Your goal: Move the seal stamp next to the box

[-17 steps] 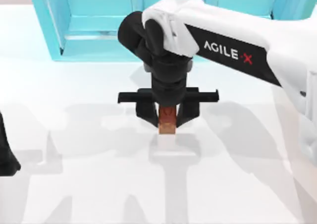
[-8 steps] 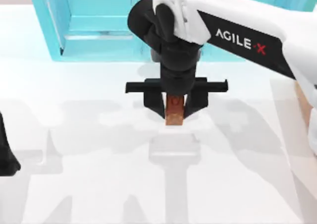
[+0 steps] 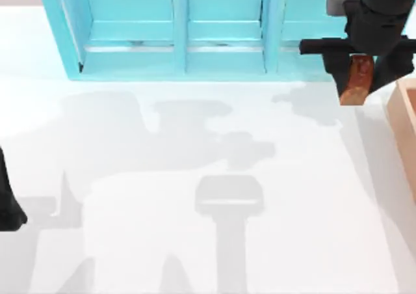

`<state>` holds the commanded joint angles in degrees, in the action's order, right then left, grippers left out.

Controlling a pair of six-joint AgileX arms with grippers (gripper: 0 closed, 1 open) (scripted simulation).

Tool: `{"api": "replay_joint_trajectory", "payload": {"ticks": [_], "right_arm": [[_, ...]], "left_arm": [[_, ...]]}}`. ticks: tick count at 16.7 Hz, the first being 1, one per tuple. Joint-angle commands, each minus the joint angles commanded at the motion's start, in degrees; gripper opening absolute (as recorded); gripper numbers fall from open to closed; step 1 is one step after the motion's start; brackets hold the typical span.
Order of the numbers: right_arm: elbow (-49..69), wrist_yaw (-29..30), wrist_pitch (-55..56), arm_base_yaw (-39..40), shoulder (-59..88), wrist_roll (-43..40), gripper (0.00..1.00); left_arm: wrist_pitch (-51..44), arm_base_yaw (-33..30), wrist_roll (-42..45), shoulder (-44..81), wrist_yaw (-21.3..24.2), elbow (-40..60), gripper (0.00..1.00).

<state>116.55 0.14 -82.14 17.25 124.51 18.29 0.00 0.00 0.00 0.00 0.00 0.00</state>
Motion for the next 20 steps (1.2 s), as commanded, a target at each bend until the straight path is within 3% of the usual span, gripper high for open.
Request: {"api": "replay_joint_trajectory", "payload": {"ticks": [4,13,20], "right_arm": [[-1.16,0.00,-2.36,-6.14,-3.63,-6.14,0.00],[-5.94,0.84,0.09,-4.90,-2.48,-5.16,0.00],[-14.80,1.03,9.72,-5.49,-3.70,-5.38,0.00]], "left_arm": [[0.00,0.00,0.00,0.00,0.00,0.00,1.00],[0.00,0.00,0.00,0.00,0.00,0.00,1.00],[0.00,0.00,0.00,0.00,0.00,0.00,1.00]]}}
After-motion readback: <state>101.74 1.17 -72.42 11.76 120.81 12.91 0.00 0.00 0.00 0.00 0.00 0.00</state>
